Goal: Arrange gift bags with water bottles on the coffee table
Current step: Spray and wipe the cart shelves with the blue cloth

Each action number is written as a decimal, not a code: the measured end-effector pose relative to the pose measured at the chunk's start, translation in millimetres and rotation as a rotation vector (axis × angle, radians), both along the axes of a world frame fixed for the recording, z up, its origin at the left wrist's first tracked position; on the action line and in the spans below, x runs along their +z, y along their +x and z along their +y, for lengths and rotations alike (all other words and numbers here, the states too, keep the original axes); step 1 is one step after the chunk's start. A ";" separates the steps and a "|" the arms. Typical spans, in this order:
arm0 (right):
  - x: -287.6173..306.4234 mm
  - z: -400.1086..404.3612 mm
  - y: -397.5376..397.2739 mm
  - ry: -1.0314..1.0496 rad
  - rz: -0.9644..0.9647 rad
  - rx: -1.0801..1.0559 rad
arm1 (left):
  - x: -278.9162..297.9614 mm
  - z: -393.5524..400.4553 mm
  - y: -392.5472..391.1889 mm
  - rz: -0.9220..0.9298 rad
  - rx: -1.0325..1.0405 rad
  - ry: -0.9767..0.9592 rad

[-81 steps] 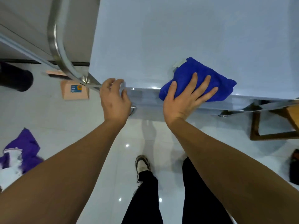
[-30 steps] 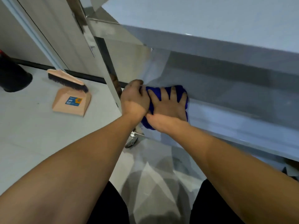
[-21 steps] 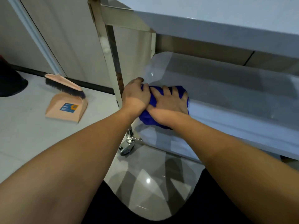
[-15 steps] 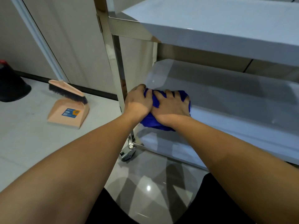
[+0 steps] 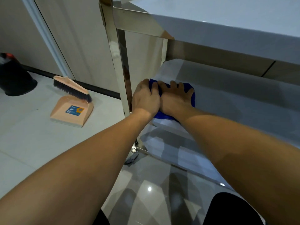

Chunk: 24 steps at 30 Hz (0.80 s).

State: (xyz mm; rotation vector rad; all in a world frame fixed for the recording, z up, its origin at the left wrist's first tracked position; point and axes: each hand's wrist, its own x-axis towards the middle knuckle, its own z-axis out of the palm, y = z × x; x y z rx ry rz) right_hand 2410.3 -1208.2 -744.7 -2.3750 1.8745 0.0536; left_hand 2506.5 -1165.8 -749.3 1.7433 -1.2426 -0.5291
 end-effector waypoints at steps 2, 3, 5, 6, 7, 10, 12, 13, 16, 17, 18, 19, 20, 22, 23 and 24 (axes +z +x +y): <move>-0.3 -14.3 3.1 -0.010 -0.003 -0.010 | -2.3 -12.2 -0.2 0.001 -0.007 -0.018; -0.4 -22.4 2.9 -0.019 -0.007 -0.016 | -2.3 -18.3 -1.6 0.010 -0.017 -0.023; -1.1 -41.0 -0.3 -0.040 -0.023 -0.033 | -2.8 -28.8 -4.7 0.038 -0.047 -0.025; -1.9 -51.7 -1.8 -0.050 -0.030 -0.041 | -4.9 -32.9 -6.0 0.039 -0.058 -0.025; -2.7 -62.9 -3.2 -0.057 -0.036 -0.050 | -7.6 -36.5 -6.4 0.020 -0.064 -0.030; -3.9 -96.1 -2.1 -0.028 -0.059 -0.085 | -20.2 -44.9 -5.3 -0.193 -0.079 -0.052; -3.8 -117.8 0.6 -0.005 -0.101 -0.115 | -28.9 -46.6 -8.2 -0.398 -0.128 -0.039; -3.7 -128.2 2.4 -0.004 -0.120 -0.133 | -32.8 -47.1 -10.1 -0.509 -0.145 -0.019; -4.3 -158.4 7.1 -0.036 -0.114 -0.170 | -41.0 -46.2 -11.0 -0.690 -0.162 -0.017; -4.6 -167.9 8.4 -0.047 -0.109 -0.183 | -41.3 -46.8 -9.6 -0.710 -0.171 -0.011; -4.4 -177.1 9.2 -0.052 -0.103 -0.195 | -41.7 -47.6 -9.1 -0.740 -0.183 0.005; -4.2 -185.7 9.4 -0.052 -0.097 -0.207 | -41.1 -47.4 -9.7 -0.772 -0.190 0.026; -3.7 -192.2 9.5 -0.055 -0.091 -0.221 | -40.5 -46.6 -10.7 -0.780 -0.184 0.045; -2.7 -203.1 10.6 -0.081 -0.082 -0.266 | -37.5 -45.4 -11.8 -0.768 -0.155 0.057; -2.4 -208.3 10.8 -0.093 -0.078 -0.291 | -36.2 -46.0 -12.3 -0.774 -0.160 0.061; -2.9 -212.2 11.0 -0.106 -0.079 -0.309 | -36.6 -45.7 -12.7 -0.774 -0.175 0.078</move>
